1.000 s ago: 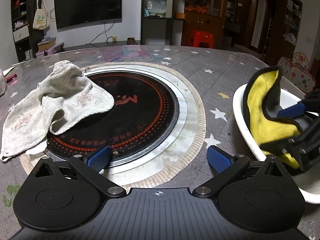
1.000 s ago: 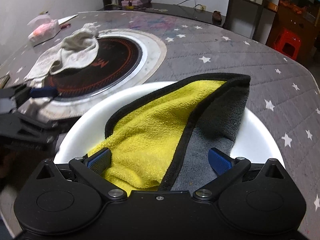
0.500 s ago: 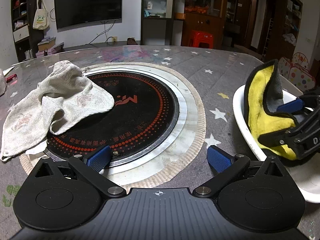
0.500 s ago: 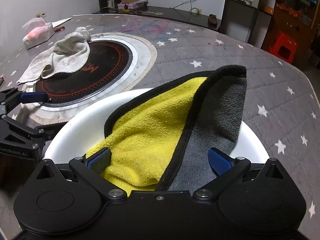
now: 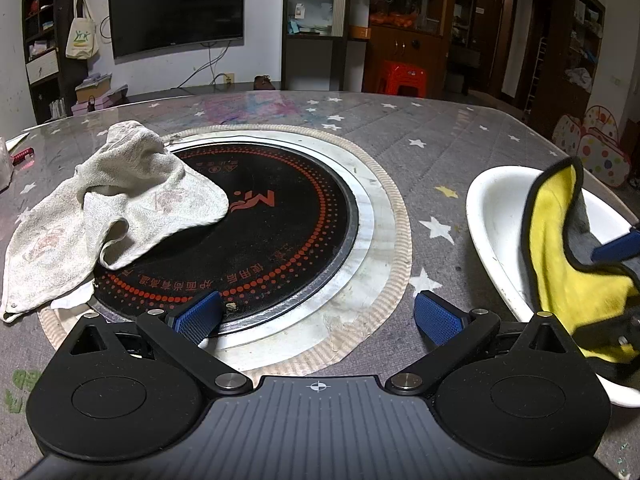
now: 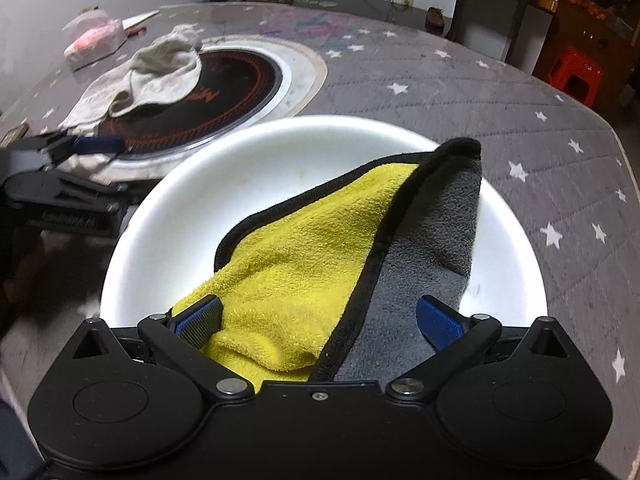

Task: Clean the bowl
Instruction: 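Open the left gripper off the rim while the right gripper keeps wiping inside the bowl, then rub the yellow-grey cloth around the bowl interior with the right gripper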

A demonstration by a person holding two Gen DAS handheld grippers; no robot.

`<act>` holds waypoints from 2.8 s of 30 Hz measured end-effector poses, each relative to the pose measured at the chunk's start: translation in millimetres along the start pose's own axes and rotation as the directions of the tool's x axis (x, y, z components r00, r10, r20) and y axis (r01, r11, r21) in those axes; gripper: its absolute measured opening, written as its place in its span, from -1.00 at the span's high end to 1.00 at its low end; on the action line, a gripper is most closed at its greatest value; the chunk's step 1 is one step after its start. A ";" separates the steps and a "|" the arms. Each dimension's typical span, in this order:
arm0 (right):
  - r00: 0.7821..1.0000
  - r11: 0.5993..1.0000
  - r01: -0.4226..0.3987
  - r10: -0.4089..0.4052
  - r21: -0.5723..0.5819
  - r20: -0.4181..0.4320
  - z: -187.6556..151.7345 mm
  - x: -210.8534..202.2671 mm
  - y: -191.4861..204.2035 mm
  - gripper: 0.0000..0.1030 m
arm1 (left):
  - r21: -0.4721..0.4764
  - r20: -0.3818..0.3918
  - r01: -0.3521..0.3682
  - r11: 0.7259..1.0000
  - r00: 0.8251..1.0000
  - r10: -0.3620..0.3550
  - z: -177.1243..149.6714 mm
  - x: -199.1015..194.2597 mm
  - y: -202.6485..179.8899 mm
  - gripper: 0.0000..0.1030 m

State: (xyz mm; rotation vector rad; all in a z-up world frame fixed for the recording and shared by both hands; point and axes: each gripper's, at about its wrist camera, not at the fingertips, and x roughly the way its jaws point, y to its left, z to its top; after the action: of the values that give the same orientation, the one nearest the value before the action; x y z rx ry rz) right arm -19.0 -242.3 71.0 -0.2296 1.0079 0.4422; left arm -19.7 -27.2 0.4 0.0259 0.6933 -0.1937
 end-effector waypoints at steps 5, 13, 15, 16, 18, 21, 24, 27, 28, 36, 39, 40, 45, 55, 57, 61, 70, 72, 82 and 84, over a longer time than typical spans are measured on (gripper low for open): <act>1.000 1.000 -0.004 0.004 -0.003 -0.026 1.1 -0.2 5.8 -1.00 | 0.001 0.000 -0.001 1.000 1.000 0.001 0.0 -0.1 0.5 -1.00; 1.000 1.000 -0.001 0.000 0.007 0.029 14.1 11.9 9.6 -1.00 | 0.001 0.000 -0.001 1.000 1.000 0.001 0.2 -0.3 -0.1 -1.00; 0.999 1.000 0.002 -0.003 0.012 0.037 18.3 15.1 8.7 -1.00 | 0.001 0.000 -0.001 1.000 1.000 0.001 0.2 -0.2 -0.1 -1.00; 0.999 1.000 0.004 -0.005 0.015 0.043 21.1 17.1 8.1 -1.00 | 0.001 0.000 -0.001 1.000 1.000 0.001 0.2 -0.2 -0.2 -1.00; 0.998 1.000 0.009 -0.010 0.029 0.056 28.1 22.4 5.2 -1.00 | 0.001 0.000 -0.001 1.000 1.000 0.001 0.2 -0.1 -0.4 -1.00; 0.998 0.999 0.011 -0.014 0.043 0.069 34.0 27.1 0.2 -1.00 | 0.001 0.000 -0.001 1.000 1.000 0.001 0.2 0.1 -0.5 -1.00; 0.996 0.999 0.016 -0.019 0.039 0.084 38.7 30.5 -5.4 -1.00 | 0.001 0.000 -0.001 1.000 1.000 0.001 0.2 0.1 -0.5 -1.00; 0.996 1.000 0.014 -0.016 0.017 0.085 40.1 30.7 -6.3 -1.00 | 0.001 0.000 -0.001 1.000 1.000 0.001 0.2 0.2 -0.3 -1.00; 0.996 1.000 0.014 -0.015 0.014 0.086 39.7 30.5 -6.4 -1.00 | 0.001 0.000 -0.001 1.000 1.000 0.001 0.2 0.2 -0.4 -1.00; 0.998 1.000 0.008 -0.008 0.012 0.064 28.5 22.9 -10.7 -1.00 | 0.000 0.002 0.000 1.000 1.000 0.000 0.2 0.2 -1.1 -1.00; 0.998 1.000 0.005 -0.006 0.017 0.055 21.0 17.1 -11.5 -1.00 | 0.000 0.002 0.000 1.000 1.000 0.000 0.2 0.3 -0.5 -1.00; 0.999 1.000 0.006 -0.006 0.018 0.051 17.9 14.8 -11.4 -1.00 | 0.000 0.002 0.000 1.000 1.000 0.000 0.3 0.3 -0.6 -1.00; 1.000 1.000 0.002 -0.002 0.013 0.023 4.9 4.4 -9.2 -1.00 | 0.000 0.002 0.000 1.000 1.000 0.000 0.2 0.4 -0.3 -1.00; 0.999 1.000 -0.011 0.011 0.007 -0.052 -1.2 -3.7 2.4 -1.00 | -0.001 0.002 0.000 1.000 1.000 0.000 0.2 0.3 -0.1 -1.00; 0.999 1.000 -0.008 0.008 0.006 -0.045 0.1 -1.8 3.7 -1.00 | -0.001 0.002 0.000 1.000 1.000 0.000 0.2 0.4 0.1 -1.00; 1.000 1.000 -0.002 0.002 0.006 -0.020 7.0 4.7 7.2 -1.00 | -0.001 0.002 0.000 1.000 1.000 0.000 0.2 0.4 0.0 -1.00; 0.999 1.000 0.009 -0.010 0.029 0.038 27.3 21.0 5.3 -1.00 | -0.001 0.002 0.000 1.000 1.000 0.000 0.2 0.3 -0.1 -1.00; 0.999 0.999 0.013 -0.015 0.040 0.050 31.2 24.3 3.6 -1.00 | -0.001 0.002 0.000 1.000 1.000 0.000 0.2 0.3 0.1 -1.00; 0.998 1.000 0.018 -0.018 0.013 0.064 36.5 28.6 -6.9 -1.00 | -0.001 0.002 0.000 1.000 1.000 0.000 0.3 0.3 0.0 -1.00; 0.998 1.000 0.017 -0.018 0.016 0.060 33.6 26.7 -8.0 -1.00 | -0.001 0.002 0.000 1.000 1.000 0.000 0.2 0.3 -0.1 -1.00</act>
State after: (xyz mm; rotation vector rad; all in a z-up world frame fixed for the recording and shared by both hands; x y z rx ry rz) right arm 22.4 -229.7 65.5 -0.2097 0.9498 0.4225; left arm -19.3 -27.3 0.4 0.0248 0.6914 -0.1937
